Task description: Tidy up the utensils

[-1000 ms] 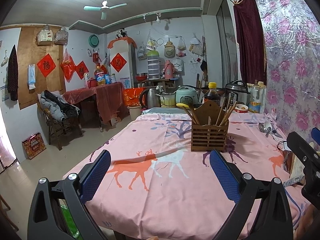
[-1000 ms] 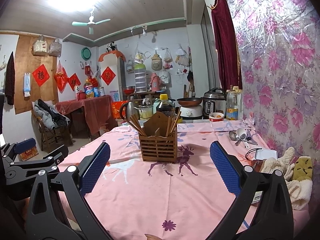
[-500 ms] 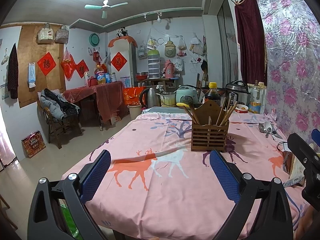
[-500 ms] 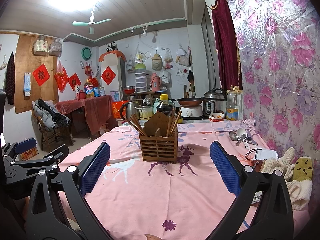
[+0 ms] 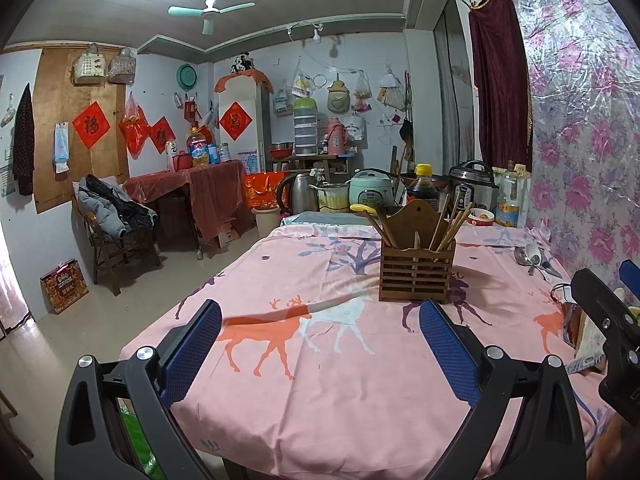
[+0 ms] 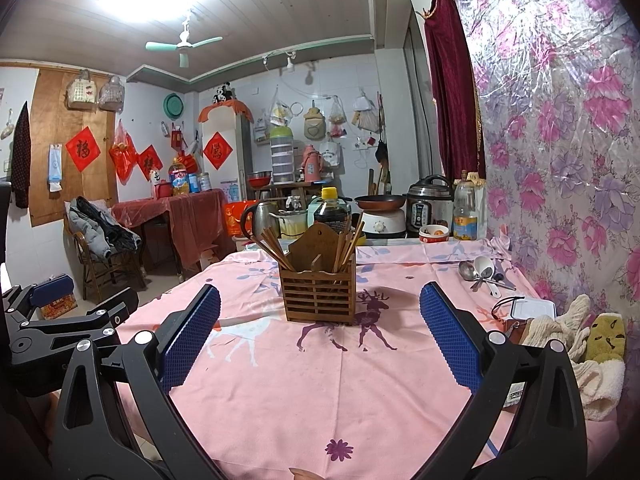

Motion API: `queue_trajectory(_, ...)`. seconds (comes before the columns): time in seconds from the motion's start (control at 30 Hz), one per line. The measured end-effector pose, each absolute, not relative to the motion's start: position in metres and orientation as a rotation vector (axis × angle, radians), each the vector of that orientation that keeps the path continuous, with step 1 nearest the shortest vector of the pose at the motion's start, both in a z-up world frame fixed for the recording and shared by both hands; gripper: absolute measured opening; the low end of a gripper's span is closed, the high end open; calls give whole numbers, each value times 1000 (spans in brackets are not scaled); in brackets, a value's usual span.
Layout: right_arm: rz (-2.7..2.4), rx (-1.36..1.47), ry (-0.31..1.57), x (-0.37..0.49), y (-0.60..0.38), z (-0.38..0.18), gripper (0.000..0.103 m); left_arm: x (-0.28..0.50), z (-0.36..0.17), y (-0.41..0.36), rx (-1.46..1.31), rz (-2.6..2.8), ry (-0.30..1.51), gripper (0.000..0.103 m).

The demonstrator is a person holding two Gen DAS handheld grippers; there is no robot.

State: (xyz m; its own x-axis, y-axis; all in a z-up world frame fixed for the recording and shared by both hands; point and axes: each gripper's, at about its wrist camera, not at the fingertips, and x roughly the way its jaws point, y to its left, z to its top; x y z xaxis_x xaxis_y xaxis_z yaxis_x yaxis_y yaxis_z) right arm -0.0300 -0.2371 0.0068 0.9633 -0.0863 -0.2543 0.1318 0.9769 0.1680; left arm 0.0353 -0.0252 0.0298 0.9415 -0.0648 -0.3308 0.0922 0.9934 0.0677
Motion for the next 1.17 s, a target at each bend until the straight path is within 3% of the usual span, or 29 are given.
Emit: queue_trajectory(1.17, -109, 186, 250, -30, -236, 7, 96, 25, 30, -47, 91, -92, 333, 97)
